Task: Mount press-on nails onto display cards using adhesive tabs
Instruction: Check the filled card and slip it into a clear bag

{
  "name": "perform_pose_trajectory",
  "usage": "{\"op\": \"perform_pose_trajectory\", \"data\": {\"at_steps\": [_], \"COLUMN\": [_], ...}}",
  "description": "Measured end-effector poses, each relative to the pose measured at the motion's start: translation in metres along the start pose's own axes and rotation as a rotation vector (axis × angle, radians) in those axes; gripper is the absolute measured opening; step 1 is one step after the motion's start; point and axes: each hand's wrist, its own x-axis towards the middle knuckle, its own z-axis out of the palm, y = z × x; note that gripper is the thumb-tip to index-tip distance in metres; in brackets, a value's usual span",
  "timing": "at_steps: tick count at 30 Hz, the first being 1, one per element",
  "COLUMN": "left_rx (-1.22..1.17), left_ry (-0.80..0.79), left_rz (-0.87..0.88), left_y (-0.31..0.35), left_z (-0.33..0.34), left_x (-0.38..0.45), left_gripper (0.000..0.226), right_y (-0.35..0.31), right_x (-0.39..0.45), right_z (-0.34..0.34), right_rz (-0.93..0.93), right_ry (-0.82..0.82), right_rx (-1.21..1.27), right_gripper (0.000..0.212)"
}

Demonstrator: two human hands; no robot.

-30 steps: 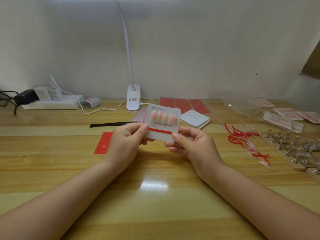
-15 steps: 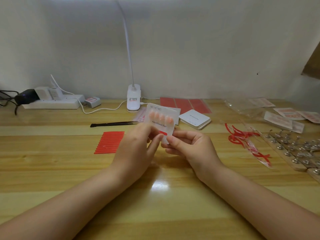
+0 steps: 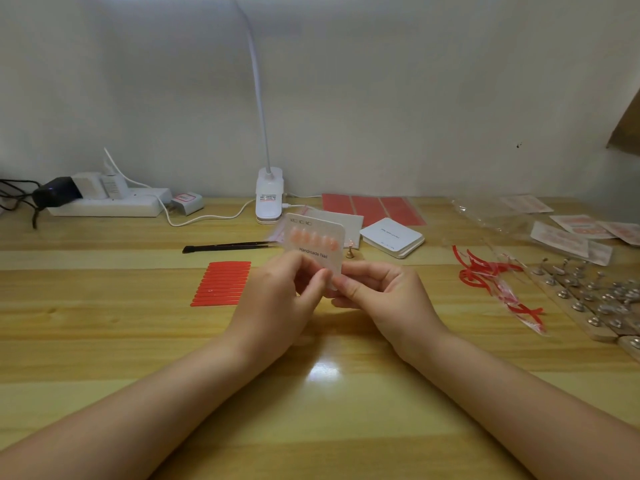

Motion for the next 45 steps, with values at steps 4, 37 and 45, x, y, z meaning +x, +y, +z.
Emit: {"op": "perform_pose_trajectory", "data": {"at_steps": [4,37,45], "left_rx": [0.004,0.155,0.218], "left_ry": [0.017,-0.077,-0.100], "left_rz": [-0.023,0.343,0.360], "left_y": [-0.002,-0.013,-0.012], "left_z": [0.000,-0.012,-0.012], "left_x": [0.001,0.008,0.009], "left_gripper": [0.011,0.028,0.029], "right_y": [0.000,-0.001,0.000], "right_x": [-0.001,-0.003,-0.003], "right_z": [0.002,0.001,0.002], "right_rz": [-0.022,0.031,0.035], "right_ry": [-0.026,-0.006,-0.003], "right_rx": [-0.027,-0.032,-0.030], "right_gripper": [0.021,0.016,0.019]}}
